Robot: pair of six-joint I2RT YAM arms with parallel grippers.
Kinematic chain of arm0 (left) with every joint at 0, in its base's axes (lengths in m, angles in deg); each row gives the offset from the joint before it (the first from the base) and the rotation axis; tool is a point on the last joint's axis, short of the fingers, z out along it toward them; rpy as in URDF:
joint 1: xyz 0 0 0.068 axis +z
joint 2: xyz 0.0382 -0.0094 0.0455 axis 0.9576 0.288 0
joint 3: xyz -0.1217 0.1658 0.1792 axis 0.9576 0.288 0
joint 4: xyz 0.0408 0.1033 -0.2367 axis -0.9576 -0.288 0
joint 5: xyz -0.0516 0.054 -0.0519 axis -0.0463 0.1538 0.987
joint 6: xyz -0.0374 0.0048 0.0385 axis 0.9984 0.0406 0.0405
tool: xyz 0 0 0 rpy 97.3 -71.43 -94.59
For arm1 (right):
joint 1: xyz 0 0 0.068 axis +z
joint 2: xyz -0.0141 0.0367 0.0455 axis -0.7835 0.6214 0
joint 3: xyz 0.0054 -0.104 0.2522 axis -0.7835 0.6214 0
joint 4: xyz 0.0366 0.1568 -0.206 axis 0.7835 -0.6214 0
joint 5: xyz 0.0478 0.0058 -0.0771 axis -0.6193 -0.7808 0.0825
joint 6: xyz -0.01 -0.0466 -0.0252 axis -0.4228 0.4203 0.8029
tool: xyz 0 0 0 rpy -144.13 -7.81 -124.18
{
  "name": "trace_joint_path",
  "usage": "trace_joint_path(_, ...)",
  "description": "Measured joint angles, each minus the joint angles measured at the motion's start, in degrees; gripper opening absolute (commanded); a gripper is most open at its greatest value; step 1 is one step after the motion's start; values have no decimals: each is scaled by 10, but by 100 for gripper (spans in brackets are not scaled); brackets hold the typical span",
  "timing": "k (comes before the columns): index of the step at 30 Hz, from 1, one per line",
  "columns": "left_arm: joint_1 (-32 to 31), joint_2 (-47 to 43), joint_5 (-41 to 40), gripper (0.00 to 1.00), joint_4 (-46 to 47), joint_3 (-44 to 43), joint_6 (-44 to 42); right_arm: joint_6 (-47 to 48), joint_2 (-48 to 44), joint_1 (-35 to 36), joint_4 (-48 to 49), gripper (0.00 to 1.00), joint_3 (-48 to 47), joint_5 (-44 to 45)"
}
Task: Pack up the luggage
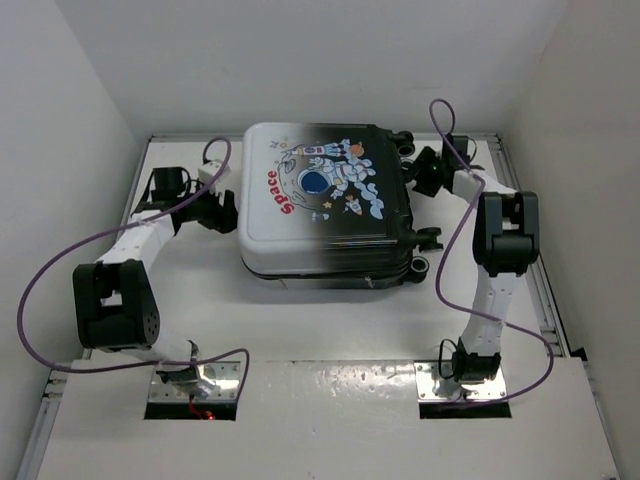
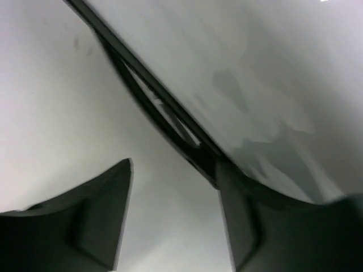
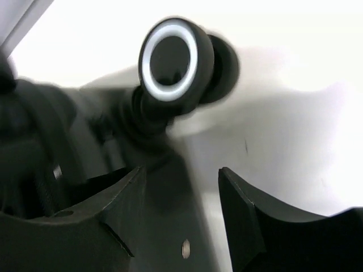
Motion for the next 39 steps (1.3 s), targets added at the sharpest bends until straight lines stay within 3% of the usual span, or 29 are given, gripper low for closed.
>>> trace_joint_path(3, 17, -1, -11, 79, 10, 3, 25, 18, -64, -2, -6, 57, 58, 5)
trace_joint_path(6, 44, 0, -13, 79, 46, 4, 64, 82, -121, -12, -39, 57, 78, -4)
trace_joint_path(9, 63, 11, -5, 79, 56, -25, 95, 207, -171, -21, -40, 57, 79, -21)
trace_joint_path(11, 70, 28, 3, 79, 57, -62, 108, 314, -192, -25, -46, 64, 63, -43)
trace_joint_path(14, 75, 44, 8, 79, 57, -102, 118, 496, -176, -25, -101, 71, -32, -91)
trace_joint_path(19, 73, 61, 11, 79, 56, -141, 143, 764, -25, -22, -266, 82, -373, -159)
trace_joint_path(22, 69, 68, 6, 79, 56, -148, 156, 873, 21, -21, -329, 86, -446, -177)
trace_joint_path(29, 61, 72, -3, 79, 54, -148, 167, 995, 59, -10, -419, 86, -404, -184)
trace_joint_path(39, 69, 72, -14, 79, 54, -150, 170, 1026, 71, 19, -382, 92, -362, -171)
